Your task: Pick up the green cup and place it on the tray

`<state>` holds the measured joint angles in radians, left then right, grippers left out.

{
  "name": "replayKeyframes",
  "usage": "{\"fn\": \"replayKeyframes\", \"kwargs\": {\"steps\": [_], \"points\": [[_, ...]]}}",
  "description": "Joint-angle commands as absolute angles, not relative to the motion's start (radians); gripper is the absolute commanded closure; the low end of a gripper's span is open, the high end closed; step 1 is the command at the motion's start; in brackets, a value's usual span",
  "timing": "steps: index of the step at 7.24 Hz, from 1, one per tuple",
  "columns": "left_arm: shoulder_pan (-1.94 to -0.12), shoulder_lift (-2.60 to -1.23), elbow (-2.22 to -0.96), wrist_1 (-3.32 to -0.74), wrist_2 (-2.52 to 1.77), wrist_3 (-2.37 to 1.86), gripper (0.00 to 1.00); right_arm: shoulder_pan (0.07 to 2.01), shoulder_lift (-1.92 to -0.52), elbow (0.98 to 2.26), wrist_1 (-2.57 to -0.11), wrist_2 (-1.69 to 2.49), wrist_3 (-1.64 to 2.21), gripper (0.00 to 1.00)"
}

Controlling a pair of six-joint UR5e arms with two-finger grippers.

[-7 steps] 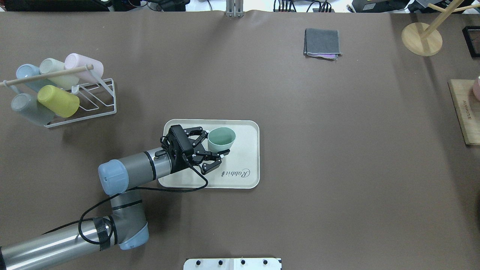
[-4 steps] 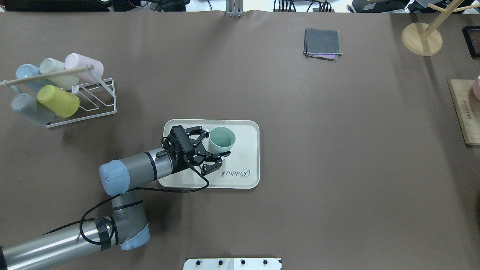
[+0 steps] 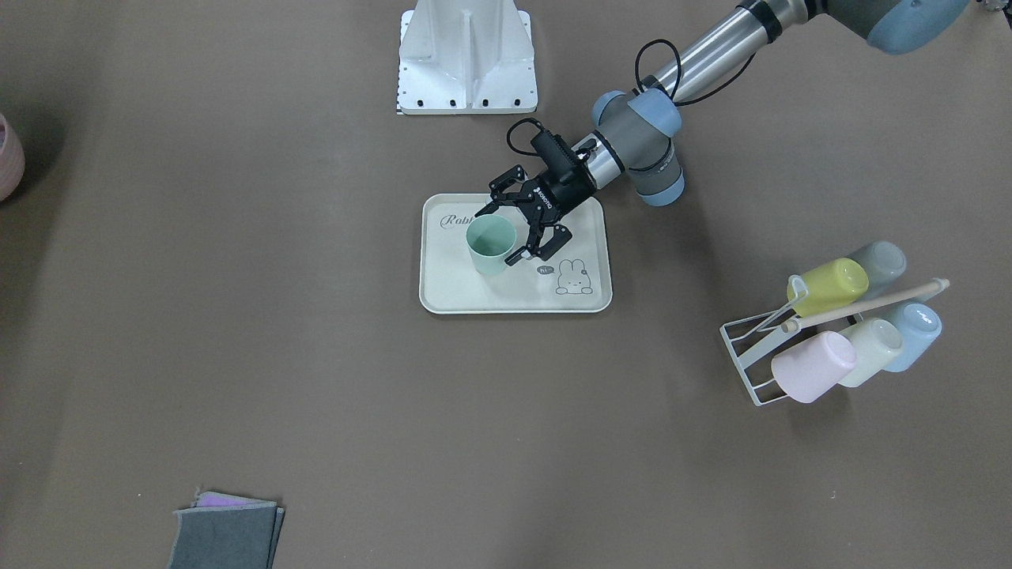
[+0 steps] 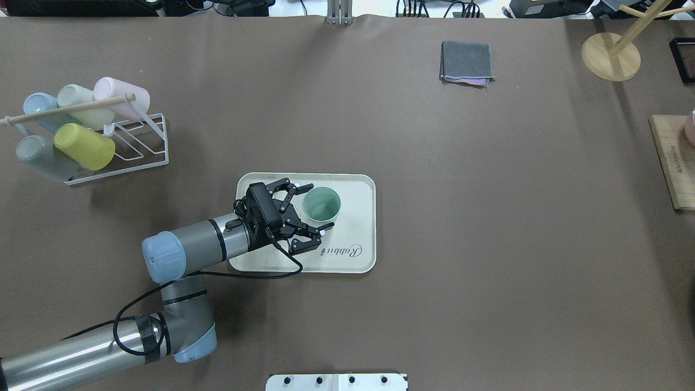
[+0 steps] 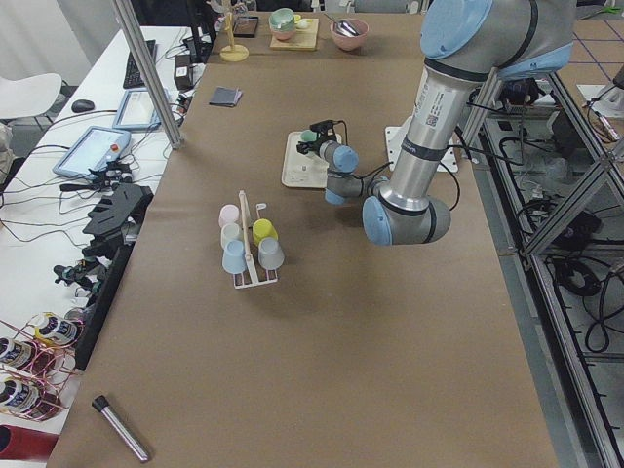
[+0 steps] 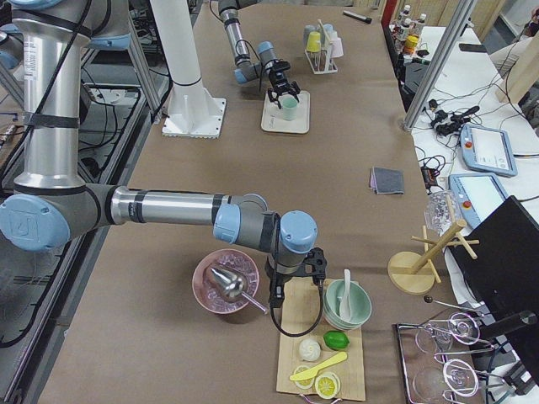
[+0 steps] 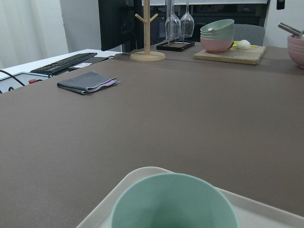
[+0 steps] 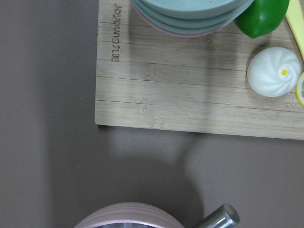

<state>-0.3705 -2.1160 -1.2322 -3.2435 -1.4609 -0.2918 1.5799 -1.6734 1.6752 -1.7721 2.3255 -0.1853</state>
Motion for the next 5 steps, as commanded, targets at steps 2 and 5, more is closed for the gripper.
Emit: {"fn": "replayKeyframes", "kwargs": {"steps": [2,5], "points": [[-0.414,-2.121,-1.418,-3.123,-1.462,-0.295,0.02,1.58,-1.669,1.675,-1.773,2.329,-0.184,0.0],[-0.593,-2.198,-1.606,-2.652,-1.462,-0.296,0.02,1.582,-1.669,1.674,-1.773,2.332,-0.183,0.0]]}}
